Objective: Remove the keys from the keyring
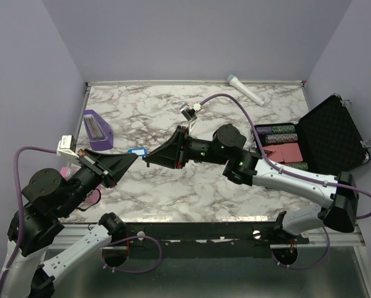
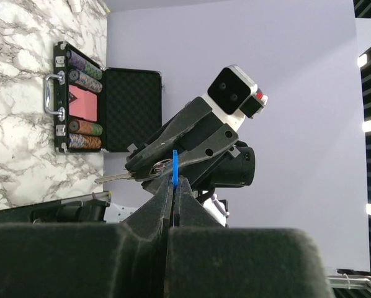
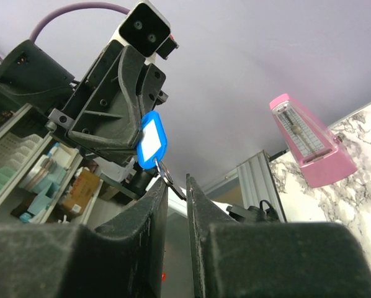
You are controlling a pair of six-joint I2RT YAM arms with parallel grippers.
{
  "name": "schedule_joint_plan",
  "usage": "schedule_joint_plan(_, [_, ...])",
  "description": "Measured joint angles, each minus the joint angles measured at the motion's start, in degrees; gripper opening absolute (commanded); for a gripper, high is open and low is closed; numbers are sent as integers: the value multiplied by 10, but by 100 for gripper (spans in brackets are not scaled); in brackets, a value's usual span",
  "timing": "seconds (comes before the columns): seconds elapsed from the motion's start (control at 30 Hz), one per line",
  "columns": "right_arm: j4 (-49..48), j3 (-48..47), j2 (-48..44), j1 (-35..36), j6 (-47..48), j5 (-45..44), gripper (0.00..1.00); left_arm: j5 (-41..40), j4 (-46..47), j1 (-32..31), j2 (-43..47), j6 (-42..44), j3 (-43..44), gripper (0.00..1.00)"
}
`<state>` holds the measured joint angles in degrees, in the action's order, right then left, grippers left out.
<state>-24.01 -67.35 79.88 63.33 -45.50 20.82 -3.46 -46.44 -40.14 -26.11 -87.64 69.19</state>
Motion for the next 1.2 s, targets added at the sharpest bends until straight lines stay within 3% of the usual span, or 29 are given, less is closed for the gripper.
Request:
schedule_joint_plan(0.43, [-4,0,0,5,1,3,1,-9,-4,0,2,-2,-4,0])
schedule_joint_plan(0.47, [-4,0,0,5,1,4,1,-10,-4,0,3,-2,-5,4])
schedule_joint_plan(0.63, [0,0,0,5,2,12,1,-10,-4,0,6,2,-6,48])
schedule_joint_plan(0.8, [33,0,-2,5,15,28,1,-10,-4,0,15,21,-6,65])
schedule_joint_plan(1.0, [116,-4,-14,5,43,85,1,2,-5,0,30,92,-5,66])
schedule_joint_plan(1.2, [205,-19,-14,5,65,178,1,59,-6,0,35,215,2,62])
